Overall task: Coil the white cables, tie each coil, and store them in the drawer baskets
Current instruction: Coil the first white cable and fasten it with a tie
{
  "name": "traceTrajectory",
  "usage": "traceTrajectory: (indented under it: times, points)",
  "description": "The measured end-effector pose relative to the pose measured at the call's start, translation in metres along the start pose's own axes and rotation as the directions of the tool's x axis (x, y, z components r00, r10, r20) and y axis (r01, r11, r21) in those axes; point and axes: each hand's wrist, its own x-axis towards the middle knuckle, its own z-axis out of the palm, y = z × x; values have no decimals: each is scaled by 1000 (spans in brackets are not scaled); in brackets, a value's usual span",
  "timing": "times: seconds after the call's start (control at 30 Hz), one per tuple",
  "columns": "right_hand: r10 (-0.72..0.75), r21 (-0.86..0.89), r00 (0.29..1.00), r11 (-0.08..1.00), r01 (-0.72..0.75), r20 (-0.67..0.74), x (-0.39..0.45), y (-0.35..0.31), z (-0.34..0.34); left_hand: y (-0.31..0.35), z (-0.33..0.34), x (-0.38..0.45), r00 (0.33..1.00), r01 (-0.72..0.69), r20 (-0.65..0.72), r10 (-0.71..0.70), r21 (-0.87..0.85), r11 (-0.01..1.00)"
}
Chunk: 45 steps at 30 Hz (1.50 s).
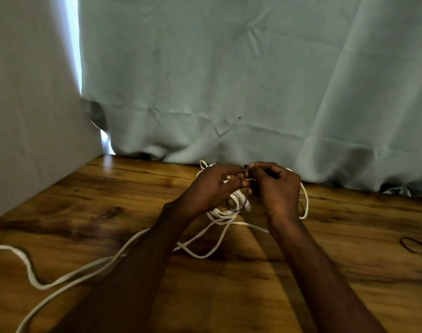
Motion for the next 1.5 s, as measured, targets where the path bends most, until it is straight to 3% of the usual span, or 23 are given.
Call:
traceTrajectory:
  times: [0.23,0.43,0.6,0.7,0.87,1.0,1.17,1.33,1.4,1.47,1.5]
  points:
    - [-23,-44,1000,999,24,18,-1,0,0,3,0,-1,999,43,-8,-43,-43,998]
    - [-175,-331,978,921,203,113,0,5,-2,6,-2,-3,998,34,-47,-35,-18,999]
    - [103,-100,982,991,-87,160,2,-4,-6,10,-6,-4,1000,19,26,-17,-67,998]
    - [148,-48,964,989,-141,219,4,-5,-9,13,-5,-4,996,13,84,-6,-85,996]
    - [132,-119,974,987,-111,186,7,-4,-9,17,-6,-6,997,39,75,-33,-76,996]
    - [29,-228,992,974,1,126,8,3,-9,21,-4,-7,991,128,60,-117,-230,965]
    - [-34,-214,995,975,54,93,7,4,-5,27,7,-10,984,172,32,-173,-377,910]
    - [-55,-222,995,972,71,79,7,5,-5,25,6,-9,982,183,35,-185,-409,894]
    - [-64,-128,998,990,66,19,9,2,-4,22,7,-11,976,211,42,-213,-429,878]
    - [6,156,1000,988,-5,-7,15,-8,-10,14,7,-13,967,244,44,-251,-446,861]
    - [56,352,997,933,-69,46,17,-14,-14,10,6,-13,965,250,42,-260,-458,853]
